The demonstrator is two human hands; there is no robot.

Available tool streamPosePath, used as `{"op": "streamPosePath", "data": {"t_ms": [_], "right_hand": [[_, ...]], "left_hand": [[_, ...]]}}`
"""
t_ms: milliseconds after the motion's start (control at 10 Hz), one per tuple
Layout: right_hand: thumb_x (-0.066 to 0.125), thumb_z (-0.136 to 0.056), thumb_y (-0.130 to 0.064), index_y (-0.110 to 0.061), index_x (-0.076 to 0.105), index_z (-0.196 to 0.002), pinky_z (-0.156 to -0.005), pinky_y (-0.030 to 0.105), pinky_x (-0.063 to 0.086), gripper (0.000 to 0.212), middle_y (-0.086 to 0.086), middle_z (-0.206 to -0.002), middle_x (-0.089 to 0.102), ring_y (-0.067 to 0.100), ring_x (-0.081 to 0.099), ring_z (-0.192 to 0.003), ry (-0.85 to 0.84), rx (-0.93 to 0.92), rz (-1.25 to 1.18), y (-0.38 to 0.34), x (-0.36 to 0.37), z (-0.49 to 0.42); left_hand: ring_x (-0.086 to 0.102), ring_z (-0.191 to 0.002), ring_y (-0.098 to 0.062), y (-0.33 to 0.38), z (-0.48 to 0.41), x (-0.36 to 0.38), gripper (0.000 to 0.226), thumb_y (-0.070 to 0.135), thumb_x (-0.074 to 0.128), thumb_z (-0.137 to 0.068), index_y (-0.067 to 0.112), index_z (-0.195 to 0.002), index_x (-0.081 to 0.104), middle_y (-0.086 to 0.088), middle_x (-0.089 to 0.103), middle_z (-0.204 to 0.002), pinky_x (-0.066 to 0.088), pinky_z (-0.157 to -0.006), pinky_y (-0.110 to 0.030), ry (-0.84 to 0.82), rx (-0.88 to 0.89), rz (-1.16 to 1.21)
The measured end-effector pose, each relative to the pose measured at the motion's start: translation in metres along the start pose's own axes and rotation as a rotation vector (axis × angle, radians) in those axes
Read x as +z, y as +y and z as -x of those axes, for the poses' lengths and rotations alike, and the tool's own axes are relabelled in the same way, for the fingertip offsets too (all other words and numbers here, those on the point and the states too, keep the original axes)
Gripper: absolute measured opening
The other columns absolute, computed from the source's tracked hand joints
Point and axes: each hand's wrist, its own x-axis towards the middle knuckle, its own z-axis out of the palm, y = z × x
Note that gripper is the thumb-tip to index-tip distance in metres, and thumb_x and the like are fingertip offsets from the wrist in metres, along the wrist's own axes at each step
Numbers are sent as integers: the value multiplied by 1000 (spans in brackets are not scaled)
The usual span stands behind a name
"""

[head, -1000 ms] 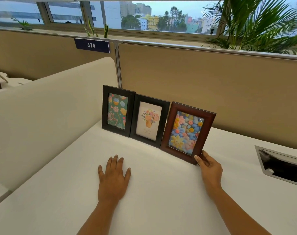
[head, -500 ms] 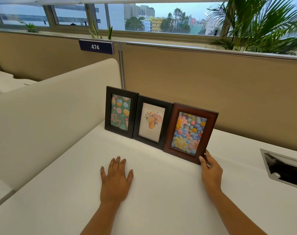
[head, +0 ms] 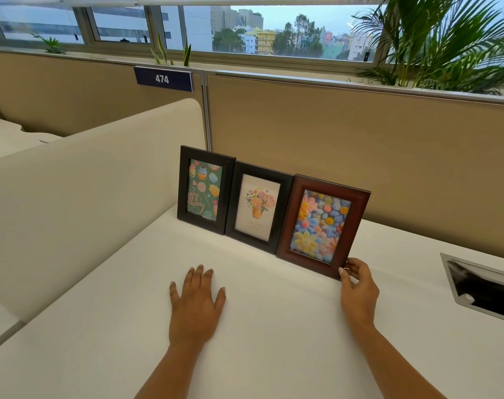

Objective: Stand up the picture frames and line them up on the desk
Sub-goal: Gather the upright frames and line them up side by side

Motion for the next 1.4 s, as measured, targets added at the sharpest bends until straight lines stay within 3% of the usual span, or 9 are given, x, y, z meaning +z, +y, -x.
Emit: {"op": "streamPosePath", "data": {"t_ms": [1400], "right_hand": [[51,-90,-5,-4,51,-124,-100,43,43,34,19,-122,60,31,57,-113,1,10,-1,1,0,1]], "left_hand": [[9,-146,-13,-1,-1,1,56,47,25,-95,24,-146,18,4,16,-157,5,-119,-45,-1,-3,16]]}}
